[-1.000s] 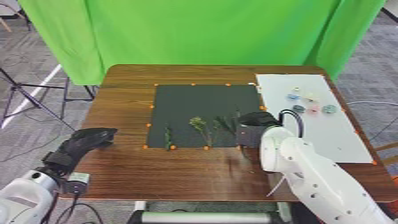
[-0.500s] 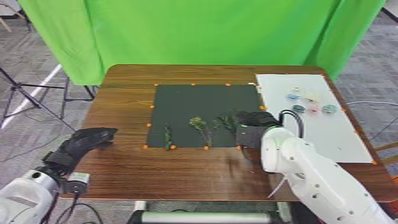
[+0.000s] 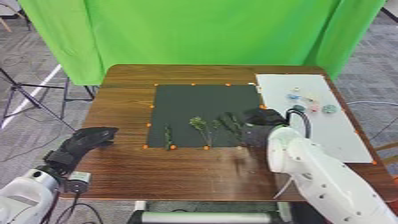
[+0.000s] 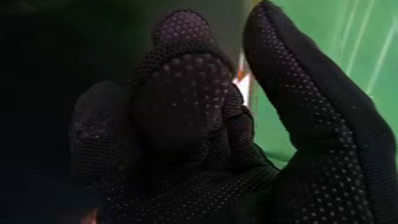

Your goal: Arrange flowers

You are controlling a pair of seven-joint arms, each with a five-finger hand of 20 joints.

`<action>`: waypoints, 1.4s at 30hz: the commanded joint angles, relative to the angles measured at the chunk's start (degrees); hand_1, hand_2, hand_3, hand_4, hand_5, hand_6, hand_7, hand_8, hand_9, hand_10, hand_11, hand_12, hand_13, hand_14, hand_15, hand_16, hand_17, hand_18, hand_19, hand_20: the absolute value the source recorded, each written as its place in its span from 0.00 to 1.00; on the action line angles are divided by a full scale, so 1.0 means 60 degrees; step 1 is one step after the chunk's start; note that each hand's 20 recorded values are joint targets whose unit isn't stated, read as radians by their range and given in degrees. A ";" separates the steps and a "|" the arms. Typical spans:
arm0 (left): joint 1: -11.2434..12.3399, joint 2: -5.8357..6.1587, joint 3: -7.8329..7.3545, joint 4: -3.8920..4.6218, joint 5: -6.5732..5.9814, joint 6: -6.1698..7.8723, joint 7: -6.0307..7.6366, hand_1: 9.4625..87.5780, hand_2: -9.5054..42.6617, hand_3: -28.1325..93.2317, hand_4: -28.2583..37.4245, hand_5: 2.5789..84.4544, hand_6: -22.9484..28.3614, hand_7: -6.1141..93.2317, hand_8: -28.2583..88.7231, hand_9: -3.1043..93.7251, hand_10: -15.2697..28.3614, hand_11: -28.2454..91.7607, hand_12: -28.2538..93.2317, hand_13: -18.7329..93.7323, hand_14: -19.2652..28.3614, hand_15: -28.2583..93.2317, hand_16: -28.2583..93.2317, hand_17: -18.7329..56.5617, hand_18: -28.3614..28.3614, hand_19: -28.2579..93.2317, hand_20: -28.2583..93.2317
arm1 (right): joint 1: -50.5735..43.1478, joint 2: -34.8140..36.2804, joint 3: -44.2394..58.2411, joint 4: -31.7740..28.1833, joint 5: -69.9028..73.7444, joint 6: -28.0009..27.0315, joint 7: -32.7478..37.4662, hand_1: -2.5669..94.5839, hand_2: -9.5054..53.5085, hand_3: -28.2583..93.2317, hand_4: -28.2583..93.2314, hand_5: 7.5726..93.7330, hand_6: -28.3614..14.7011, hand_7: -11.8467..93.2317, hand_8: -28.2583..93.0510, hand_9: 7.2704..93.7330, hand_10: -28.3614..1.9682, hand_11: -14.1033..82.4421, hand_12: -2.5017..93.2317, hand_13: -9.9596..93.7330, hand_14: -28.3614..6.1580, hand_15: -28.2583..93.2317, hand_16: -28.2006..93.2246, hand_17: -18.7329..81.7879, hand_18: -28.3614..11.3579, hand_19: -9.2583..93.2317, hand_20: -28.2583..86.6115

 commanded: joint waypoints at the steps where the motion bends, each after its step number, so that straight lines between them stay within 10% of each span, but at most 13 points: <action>1: 0.0139 -0.0053 0.0170 0.0241 0.0037 -0.0174 -0.0285 0.27 0.16 0.70 0.16 0.46 0.54 0.20 0.19 0.41 0.71 0.36 0.32 0.46 0.82 0.37 0.21 0.31 0.77 0.33 0.33 | 0.0067 0.0509 0.0494 -0.0441 -0.0759 -0.0500 -0.0485 0.41 0.00 0.73 0.21 0.62 0.45 0.59 0.12 0.85 0.38 0.57 0.29 1.00 0.75 0.61 0.48 0.93 0.57 0.83 0.65; 12: 0.0145 -0.0049 0.0118 0.0233 0.0030 -0.0227 -0.0296 0.27 0.17 0.70 0.16 0.46 0.54 0.20 0.19 0.41 0.71 0.36 0.32 0.46 0.82 0.37 0.21 0.31 0.77 0.33 0.33 | -0.0394 0.1152 0.0072 -0.1103 -0.3307 -0.2530 -0.0391 0.30 0.10 0.71 0.20 0.68 0.46 0.44 0.15 0.88 0.32 0.37 0.26 1.00 0.70 0.61 0.48 0.92 0.55 0.87 0.60; 42: -0.0092 -0.0086 0.0293 0.0370 0.0041 -0.0372 -0.0279 0.27 0.17 0.70 0.16 0.46 0.54 0.20 0.19 0.41 0.71 0.36 0.32 0.46 0.82 0.37 0.21 0.31 0.77 0.33 0.33 | -0.1916 0.1551 -0.0379 -0.1545 -0.4237 -0.3250 -0.0970 0.26 0.16 0.70 0.18 0.67 0.49 0.38 0.18 0.80 0.29 0.25 0.21 1.00 0.68 0.61 0.49 0.88 0.48 0.93 0.57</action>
